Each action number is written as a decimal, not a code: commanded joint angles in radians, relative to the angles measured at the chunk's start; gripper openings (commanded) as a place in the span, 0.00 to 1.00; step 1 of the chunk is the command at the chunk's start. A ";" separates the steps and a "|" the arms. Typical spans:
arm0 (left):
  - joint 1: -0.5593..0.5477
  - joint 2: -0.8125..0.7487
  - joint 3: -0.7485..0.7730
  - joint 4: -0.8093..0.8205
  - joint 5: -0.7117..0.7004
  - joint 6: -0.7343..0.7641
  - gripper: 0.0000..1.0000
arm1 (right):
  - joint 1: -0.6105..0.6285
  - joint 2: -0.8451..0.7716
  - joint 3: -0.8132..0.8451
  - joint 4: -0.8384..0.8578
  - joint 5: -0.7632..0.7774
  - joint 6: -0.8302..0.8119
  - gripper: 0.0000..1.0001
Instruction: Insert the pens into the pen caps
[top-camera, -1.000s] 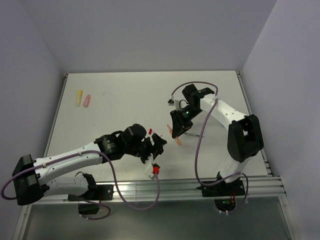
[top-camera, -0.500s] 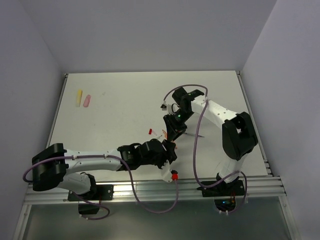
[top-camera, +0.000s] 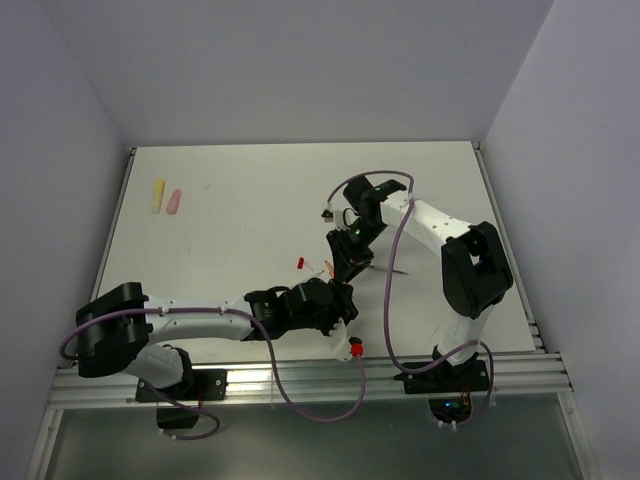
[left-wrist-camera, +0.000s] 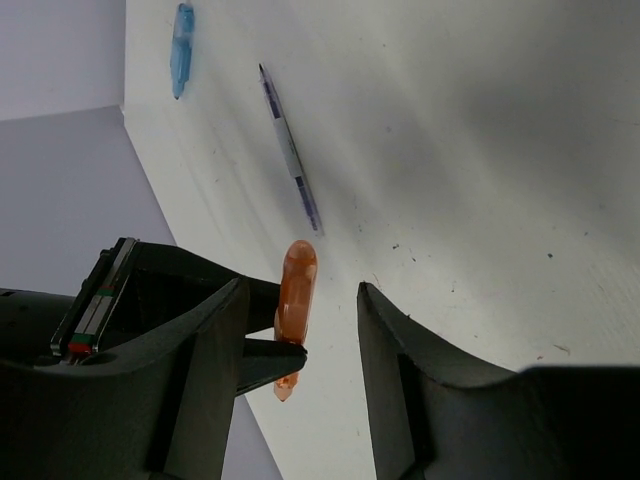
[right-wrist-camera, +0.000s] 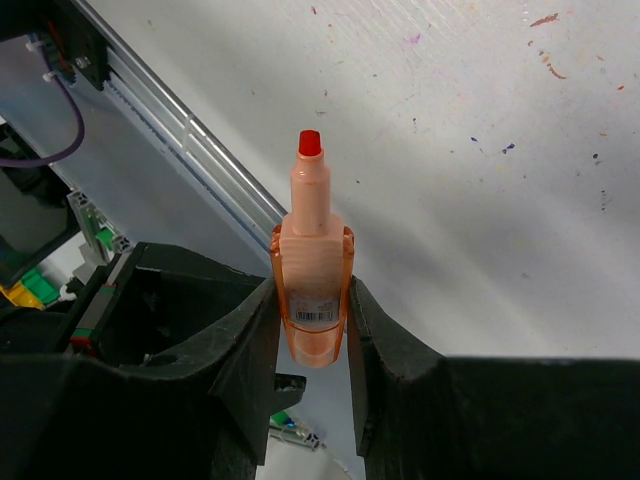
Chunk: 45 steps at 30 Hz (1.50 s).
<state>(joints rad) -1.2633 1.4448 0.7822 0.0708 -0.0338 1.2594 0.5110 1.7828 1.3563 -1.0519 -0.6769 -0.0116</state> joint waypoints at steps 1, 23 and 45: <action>-0.008 0.014 0.020 0.061 -0.009 -0.018 0.52 | 0.006 0.010 0.036 0.000 -0.023 0.009 0.00; -0.004 -0.071 0.150 -0.128 0.076 -0.191 0.00 | -0.032 0.107 0.353 -0.188 0.035 -0.189 0.36; 0.485 -0.287 0.572 -0.168 0.531 -1.411 0.00 | -0.410 -0.347 0.115 0.562 -0.288 -0.048 0.89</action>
<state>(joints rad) -0.8448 1.1934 1.3079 -0.1776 0.3714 0.0963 0.0986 1.4654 1.5661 -0.7044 -0.8463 -0.1452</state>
